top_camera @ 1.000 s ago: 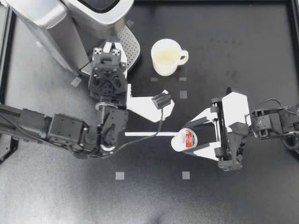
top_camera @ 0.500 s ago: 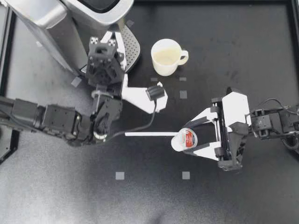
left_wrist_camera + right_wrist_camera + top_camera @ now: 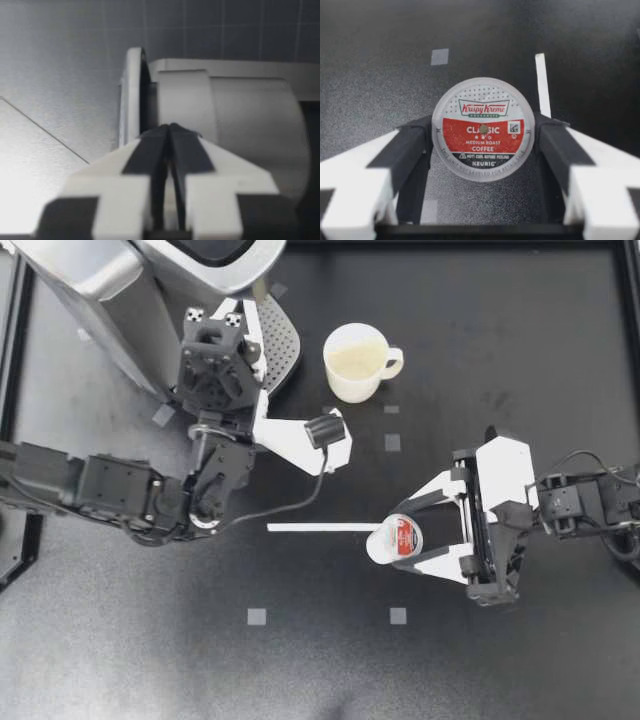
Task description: Place the coffee capsule inside the capsule container, then place the cup onto the center of the cup tray.
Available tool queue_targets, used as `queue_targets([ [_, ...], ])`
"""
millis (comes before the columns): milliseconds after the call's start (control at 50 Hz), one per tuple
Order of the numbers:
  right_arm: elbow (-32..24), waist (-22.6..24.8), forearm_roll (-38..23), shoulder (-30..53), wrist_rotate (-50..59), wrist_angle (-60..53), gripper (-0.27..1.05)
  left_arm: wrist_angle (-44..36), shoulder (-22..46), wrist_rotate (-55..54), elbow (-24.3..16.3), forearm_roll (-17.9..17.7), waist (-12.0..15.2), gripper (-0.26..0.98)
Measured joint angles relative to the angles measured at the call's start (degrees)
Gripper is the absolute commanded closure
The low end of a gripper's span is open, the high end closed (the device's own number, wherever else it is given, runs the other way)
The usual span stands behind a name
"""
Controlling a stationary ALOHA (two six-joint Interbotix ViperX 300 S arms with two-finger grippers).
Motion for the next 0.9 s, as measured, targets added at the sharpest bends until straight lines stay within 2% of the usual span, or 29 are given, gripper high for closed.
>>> queue_targets([
  [240,-0.2,0.0,0.0,-0.4,0.1,0.0,0.22,1.7,-4.0,-1.7,0.1,4.7,1.1,0.61],
  [460,-1.5,0.0,0.0,-3.2,0.1,-0.3,0.22,-0.1,-8.5,-12.4,0.9,5.5,2.5,0.61],
  [720,-1.8,0.0,0.0,-6.0,-0.1,-2.9,0.22,-8.1,-16.9,-26.5,5.5,5.9,4.2,0.61],
  [900,-2.2,-0.8,0.0,-6.0,-0.3,-6.4,0.22,-12.3,-22.1,-33.5,9.1,6.2,7.3,0.61],
])
